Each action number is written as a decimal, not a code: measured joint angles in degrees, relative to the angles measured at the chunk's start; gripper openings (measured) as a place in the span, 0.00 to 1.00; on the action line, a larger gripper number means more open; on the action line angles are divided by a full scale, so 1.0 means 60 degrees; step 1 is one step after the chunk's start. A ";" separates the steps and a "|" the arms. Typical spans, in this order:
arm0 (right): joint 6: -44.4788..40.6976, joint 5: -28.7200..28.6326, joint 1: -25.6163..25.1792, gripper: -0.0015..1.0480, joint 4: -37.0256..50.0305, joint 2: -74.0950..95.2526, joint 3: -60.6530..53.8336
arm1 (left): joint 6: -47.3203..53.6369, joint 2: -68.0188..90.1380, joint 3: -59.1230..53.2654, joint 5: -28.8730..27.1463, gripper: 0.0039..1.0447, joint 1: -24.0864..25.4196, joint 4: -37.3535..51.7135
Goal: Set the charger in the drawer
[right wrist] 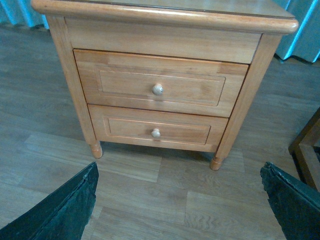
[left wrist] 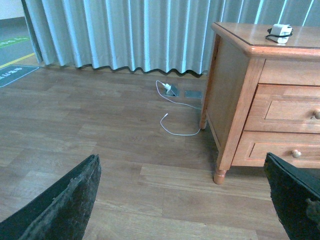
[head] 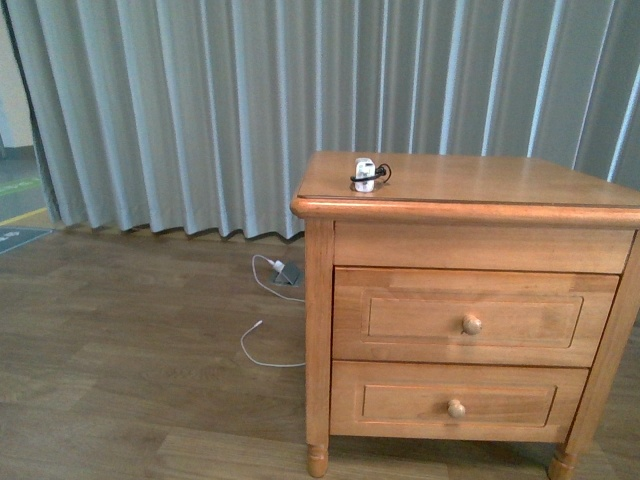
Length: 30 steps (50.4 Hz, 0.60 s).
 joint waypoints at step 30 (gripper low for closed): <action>-0.0335 0.0095 0.0619 0.92 0.4430 1.0342 0.5206 | 0.0000 0.0000 0.0000 0.0004 0.95 0.0000 0.0000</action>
